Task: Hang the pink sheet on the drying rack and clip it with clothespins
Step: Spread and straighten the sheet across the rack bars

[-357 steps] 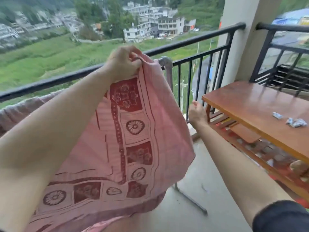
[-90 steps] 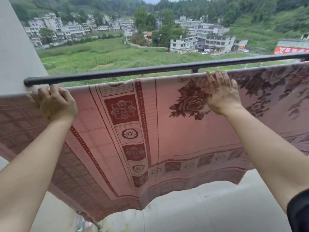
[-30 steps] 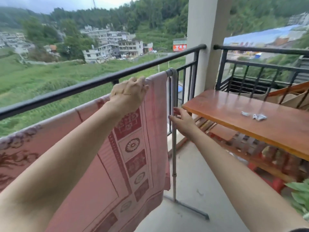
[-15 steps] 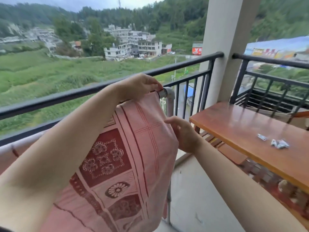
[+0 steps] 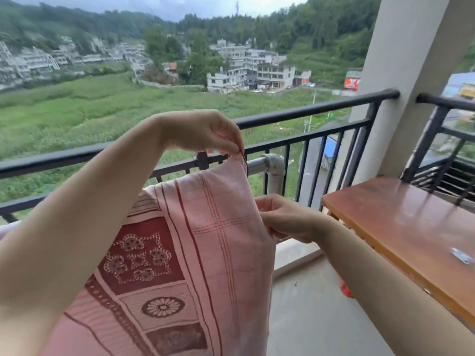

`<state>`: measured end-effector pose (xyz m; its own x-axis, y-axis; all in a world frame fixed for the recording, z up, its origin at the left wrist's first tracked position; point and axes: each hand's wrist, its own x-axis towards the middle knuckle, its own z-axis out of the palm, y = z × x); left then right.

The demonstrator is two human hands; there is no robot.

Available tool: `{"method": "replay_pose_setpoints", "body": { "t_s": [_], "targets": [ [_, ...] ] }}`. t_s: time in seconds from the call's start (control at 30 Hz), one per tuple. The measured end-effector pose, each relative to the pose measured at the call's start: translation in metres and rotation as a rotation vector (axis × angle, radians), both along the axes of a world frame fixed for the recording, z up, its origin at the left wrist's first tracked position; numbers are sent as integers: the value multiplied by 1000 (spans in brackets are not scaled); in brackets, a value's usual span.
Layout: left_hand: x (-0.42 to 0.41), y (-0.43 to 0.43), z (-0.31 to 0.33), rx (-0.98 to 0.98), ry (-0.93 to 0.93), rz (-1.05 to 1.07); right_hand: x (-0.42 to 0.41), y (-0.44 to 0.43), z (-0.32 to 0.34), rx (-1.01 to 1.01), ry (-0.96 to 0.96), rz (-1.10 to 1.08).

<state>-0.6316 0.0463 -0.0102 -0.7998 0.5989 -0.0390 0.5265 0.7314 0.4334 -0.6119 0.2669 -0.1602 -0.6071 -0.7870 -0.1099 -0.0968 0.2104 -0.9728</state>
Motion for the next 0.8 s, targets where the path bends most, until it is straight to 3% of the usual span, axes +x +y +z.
{"method": "replay_pose_setpoints", "body": {
  "t_s": [0.07, 0.13, 0.27, 0.33, 0.4, 0.47, 0.57, 0.67, 0.73, 0.8],
  "targets": [
    [3, 0, -3, 117, -36, 30, 0, 8, 11, 12, 216, -100],
    [2, 5, -7, 220, -71, 74, -3, 21, 22, -145, 329, -244],
    [-8, 43, -6, 484, -4, 202, -20, 53, 36, -581, 147, -489],
    [-16, 67, -9, 396, 84, 234, -28, 66, 34, -470, 155, -501],
    [-22, 83, -16, 108, 130, 261, -34, 76, 22, -154, 180, -445],
    [-23, 84, -22, -99, 83, 334, -38, 84, 8, 29, 112, -359],
    [-16, 74, -26, 23, -46, 445, -41, 92, -2, -50, -21, -243],
    [-10, 74, -28, 258, -180, 467, -41, 86, 2, -191, -9, -207],
    [-13, 82, -31, 342, -159, 502, -41, 79, 2, -284, 34, -286],
    [-19, 93, -35, 279, -28, 503, -44, 75, -7, -416, 17, -380]
  ]
}}
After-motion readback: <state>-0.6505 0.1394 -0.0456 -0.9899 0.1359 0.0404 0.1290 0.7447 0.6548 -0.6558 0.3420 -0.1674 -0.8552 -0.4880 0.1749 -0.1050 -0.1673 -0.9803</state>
